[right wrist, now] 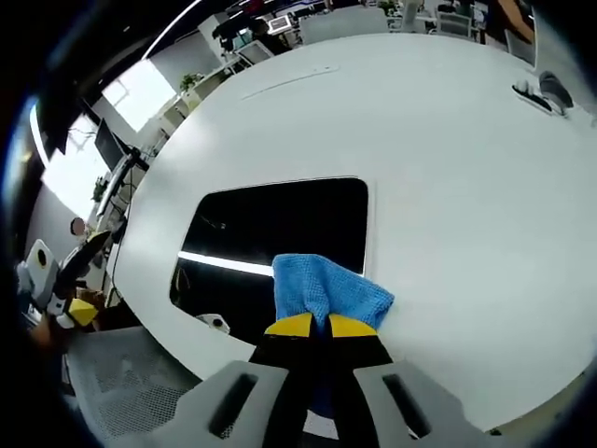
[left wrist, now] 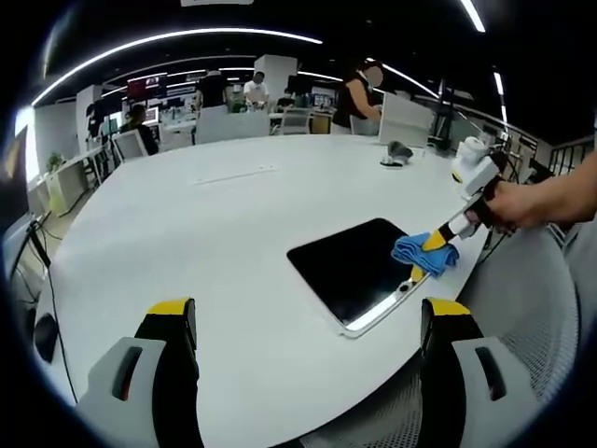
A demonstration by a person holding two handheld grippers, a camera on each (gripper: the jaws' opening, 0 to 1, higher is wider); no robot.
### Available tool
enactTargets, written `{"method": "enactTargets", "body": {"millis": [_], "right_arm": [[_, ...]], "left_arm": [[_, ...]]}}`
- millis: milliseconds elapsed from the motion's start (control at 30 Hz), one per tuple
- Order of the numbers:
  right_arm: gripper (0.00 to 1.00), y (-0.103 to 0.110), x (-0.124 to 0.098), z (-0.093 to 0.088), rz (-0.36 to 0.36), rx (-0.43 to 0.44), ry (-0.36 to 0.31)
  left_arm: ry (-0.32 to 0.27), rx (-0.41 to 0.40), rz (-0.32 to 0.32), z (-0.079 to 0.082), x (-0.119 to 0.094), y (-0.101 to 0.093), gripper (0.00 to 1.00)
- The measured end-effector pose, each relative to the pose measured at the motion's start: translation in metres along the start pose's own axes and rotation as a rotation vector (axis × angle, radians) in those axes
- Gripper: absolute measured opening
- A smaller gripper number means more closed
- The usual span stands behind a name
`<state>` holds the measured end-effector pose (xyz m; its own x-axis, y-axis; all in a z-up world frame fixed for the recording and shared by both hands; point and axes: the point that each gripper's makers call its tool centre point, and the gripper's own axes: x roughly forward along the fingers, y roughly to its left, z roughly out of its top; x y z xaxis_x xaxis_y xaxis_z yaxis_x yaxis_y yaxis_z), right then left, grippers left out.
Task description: Wipe the mirror surface with the cleaning cloth until all visible marks leave the cleaned area.
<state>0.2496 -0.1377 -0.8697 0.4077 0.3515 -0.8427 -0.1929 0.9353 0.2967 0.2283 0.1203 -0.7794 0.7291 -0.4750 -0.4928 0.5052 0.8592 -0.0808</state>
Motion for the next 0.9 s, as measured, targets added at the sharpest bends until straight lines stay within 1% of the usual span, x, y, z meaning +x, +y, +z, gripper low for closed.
{"method": "enactTargets", "body": {"millis": [300, 567, 900], "right_arm": [[0.0, -0.004, 0.005, 0.011, -0.009, -0.011, -0.001], [0.0, -0.008, 0.011, 0.024, -0.015, -0.012, -0.004], [0.0, -0.013, 0.019, 0.042, -0.02, -0.013, -0.006]], "left_arm": [[0.009, -0.007, -0.004, -0.004, 0.002, 0.0, 0.99], [0.008, 0.005, -0.013, -0.002, 0.005, -0.002, 0.99], [0.029, -0.012, -0.021, -0.009, 0.009, -0.001, 0.99]]}}
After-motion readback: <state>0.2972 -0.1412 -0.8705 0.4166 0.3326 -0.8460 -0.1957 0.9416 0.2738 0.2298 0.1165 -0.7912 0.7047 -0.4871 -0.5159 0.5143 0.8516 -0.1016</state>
